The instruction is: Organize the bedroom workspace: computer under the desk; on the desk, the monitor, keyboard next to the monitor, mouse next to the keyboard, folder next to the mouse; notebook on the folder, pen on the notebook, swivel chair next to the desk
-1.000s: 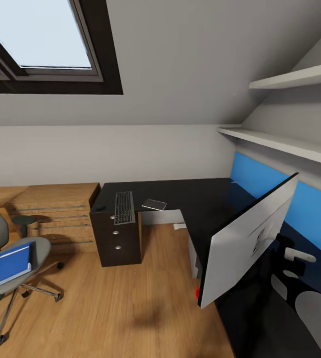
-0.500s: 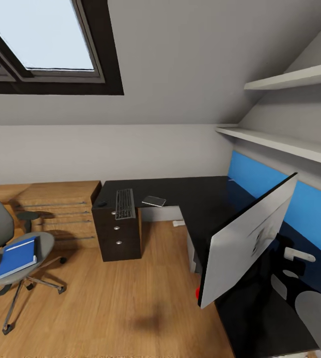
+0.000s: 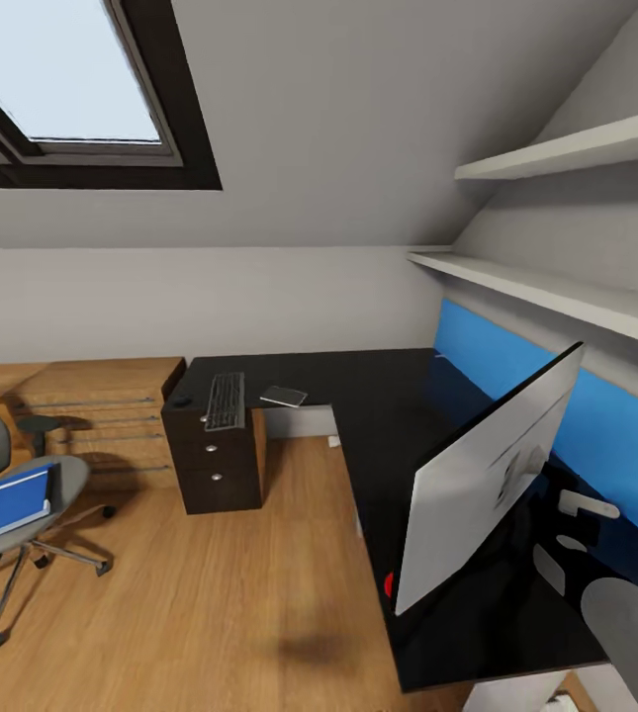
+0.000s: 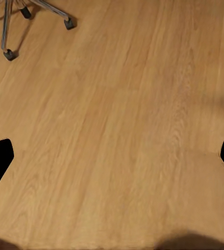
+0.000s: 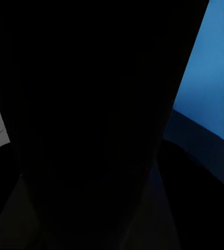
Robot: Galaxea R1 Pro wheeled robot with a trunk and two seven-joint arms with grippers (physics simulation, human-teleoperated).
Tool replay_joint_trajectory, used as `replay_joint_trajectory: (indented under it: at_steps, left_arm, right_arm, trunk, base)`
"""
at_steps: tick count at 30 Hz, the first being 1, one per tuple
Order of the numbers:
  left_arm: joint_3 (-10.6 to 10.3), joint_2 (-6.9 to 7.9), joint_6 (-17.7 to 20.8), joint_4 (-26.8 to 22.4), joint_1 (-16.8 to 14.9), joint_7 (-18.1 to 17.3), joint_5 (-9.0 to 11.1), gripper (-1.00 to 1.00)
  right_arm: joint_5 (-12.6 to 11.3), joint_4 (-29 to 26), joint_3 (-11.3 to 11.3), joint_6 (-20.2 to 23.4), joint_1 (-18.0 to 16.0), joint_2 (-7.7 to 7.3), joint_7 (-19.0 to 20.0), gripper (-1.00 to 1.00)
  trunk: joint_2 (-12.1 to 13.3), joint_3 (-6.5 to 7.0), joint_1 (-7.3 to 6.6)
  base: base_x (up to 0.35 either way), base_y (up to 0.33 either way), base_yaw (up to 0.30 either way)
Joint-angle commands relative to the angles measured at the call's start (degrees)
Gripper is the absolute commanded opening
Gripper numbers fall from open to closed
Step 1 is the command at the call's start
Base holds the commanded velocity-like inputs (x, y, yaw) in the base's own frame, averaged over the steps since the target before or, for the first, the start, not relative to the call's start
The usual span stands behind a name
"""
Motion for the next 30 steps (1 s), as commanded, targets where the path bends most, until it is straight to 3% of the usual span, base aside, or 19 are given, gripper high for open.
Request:
replay_joint_trajectory:
  at_steps: [1,12,21,30]
  left_arm:
    - [-0.3,0.04,-0.2,0.0,0.0,0.2,0.5,1.00]
    - [-0.3,0.09,-0.2,0.0,0.0,0.3,0.6,1.00]
    - [-0.3,0.13,0.2,0.0,0.0,0.3,0.6,1.00]
    - [-0.3,0.13,0.1,0.0,0.0,0.3,0.6,1.00]
  right_arm:
    - [-1.9,1.9,0.7,-0.8,0.0,-0.04,0.0,-1.00]
    - [-1.9,1.9,0.7,-0.8,0.0,-0.04,0.0,-1.00]
    - [-1.9,1.9,0.7,-0.8,0.0,0.01,0.0,-1.00]
    - [-1.9,1.9,0.8,-0.8,0.0,0.05,0.0,-1.00]
  trunk:
    - [-0.1,-0.10,0.01]
    - [-0.1,-0.10,0.01]
    - [-0.1,-0.10,0.01]
    - [-0.1,-0.10,0.01]
  base:
    - [-0.075,-0.320,0.000]
    - [-0.034,-0.246,0.000]
    - [0.017,-0.011,0.000]
    - [0.205,0.000,0.000]
